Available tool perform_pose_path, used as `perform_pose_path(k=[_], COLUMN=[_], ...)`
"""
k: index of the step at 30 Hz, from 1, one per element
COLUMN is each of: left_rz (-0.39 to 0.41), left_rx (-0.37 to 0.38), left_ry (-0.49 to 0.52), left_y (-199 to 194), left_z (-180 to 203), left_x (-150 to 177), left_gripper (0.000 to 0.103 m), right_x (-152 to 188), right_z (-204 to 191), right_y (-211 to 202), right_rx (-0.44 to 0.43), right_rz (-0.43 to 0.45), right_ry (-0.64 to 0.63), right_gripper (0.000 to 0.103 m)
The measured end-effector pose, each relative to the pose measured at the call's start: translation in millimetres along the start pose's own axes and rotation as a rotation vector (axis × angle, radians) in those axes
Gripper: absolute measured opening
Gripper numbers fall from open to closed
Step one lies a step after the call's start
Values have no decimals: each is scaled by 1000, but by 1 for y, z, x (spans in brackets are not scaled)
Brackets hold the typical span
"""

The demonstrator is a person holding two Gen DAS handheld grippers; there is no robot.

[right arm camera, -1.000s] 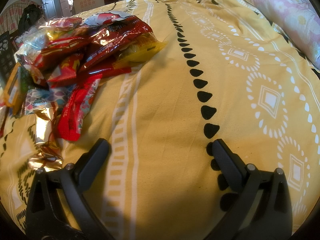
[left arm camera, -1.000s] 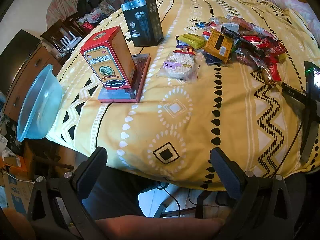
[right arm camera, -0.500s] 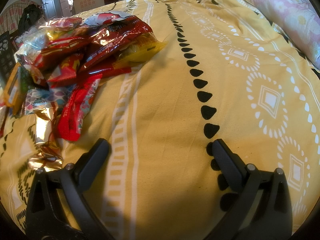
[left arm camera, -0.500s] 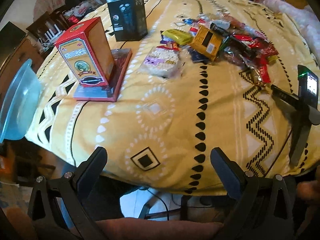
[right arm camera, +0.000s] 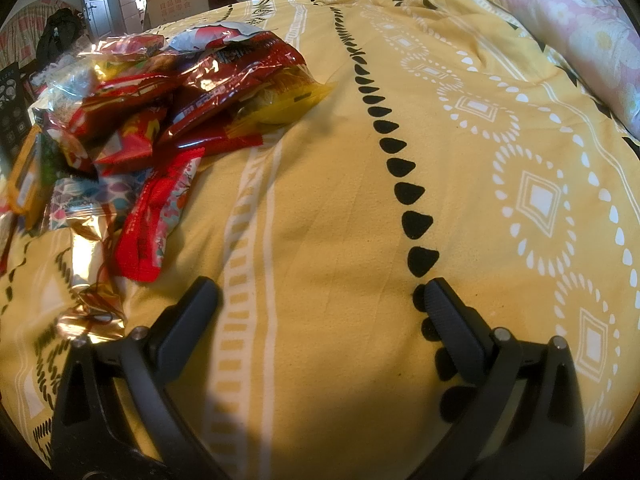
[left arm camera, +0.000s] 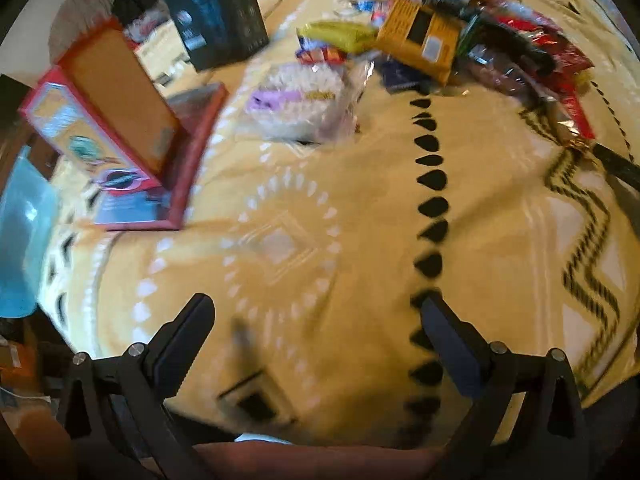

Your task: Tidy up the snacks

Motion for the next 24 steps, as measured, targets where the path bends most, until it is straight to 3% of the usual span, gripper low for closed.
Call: perform_pose_path(k=[6, 10, 13, 18, 24], left_rz=[34, 140, 142, 234, 264], left_rx=[52, 146, 126, 164, 173], left_ry=[-34, -33, -64, -60, -62], left_y=[18, 16, 38, 56, 62], left_z=[-2, 1, -11, -17, -17], left_x=[-35, -71, -88, -100, -98], left_gripper=[103, 103, 103, 103, 103], right_x=[0, 0, 0, 0, 1], right_z=[0, 0, 0, 0, 0], right_y=[0, 0, 0, 0, -1], right_rx=[0, 0, 0, 0, 0], right_rz=[0, 0, 0, 0, 0], right_ry=[0, 0, 0, 0, 0], right_gripper=[103, 103, 103, 103, 103])
Point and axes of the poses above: each gripper's, at about its wrist camera, not at the fingertips, and y roughly the way its jaws point, z to its right, x to its underside, the point moved 9 cm from there along y, roughly the way its jaws point, and after that the axes turned 13 degrees about x, right-handed, at the moved point
